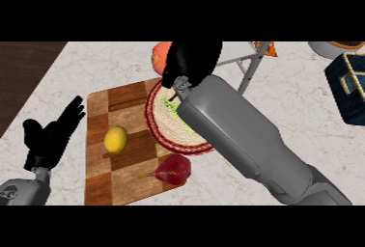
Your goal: Pick the squash from the placemat and place it in the tiered shelf
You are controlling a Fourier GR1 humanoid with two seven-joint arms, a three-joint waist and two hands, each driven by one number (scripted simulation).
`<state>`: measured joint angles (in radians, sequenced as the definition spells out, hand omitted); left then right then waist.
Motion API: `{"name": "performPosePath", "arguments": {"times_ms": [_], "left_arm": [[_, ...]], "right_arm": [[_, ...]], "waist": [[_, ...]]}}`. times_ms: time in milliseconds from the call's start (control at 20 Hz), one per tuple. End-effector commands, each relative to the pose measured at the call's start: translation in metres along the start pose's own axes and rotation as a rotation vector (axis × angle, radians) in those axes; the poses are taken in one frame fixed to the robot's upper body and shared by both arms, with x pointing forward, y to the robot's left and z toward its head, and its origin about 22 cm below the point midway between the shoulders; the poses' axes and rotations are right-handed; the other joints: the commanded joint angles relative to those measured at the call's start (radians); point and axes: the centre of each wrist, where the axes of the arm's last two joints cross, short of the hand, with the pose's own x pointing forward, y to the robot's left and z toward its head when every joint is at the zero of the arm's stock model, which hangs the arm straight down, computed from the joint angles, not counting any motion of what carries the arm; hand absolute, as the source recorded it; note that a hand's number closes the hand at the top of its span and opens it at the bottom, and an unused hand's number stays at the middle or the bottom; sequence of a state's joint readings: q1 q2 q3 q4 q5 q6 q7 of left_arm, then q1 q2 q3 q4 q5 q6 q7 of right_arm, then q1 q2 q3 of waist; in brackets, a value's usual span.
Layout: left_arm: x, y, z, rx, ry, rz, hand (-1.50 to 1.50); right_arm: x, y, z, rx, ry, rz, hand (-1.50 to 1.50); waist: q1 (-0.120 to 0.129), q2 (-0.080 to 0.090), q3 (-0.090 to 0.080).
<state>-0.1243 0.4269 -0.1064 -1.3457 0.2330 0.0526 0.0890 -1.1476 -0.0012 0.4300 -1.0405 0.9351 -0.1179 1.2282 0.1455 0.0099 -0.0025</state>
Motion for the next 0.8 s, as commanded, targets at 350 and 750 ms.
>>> {"name": "performPosePath", "arguments": {"times_ms": [350,750], "left_arm": [[-0.002,0.010,-0.001,0.030,0.026,0.005,0.00],[-0.020,0.023,0.017,0.063,0.041,-0.005,0.00]], "right_arm": [[0.064,-0.079,0.014,-0.208,0.111,-0.267,1.50],[0.085,-0.091,-0.003,-0.332,0.178,-0.065,1.50]], "waist": [[-0.038,-0.017,-0.003],[-0.061,-0.027,-0.003]]}}
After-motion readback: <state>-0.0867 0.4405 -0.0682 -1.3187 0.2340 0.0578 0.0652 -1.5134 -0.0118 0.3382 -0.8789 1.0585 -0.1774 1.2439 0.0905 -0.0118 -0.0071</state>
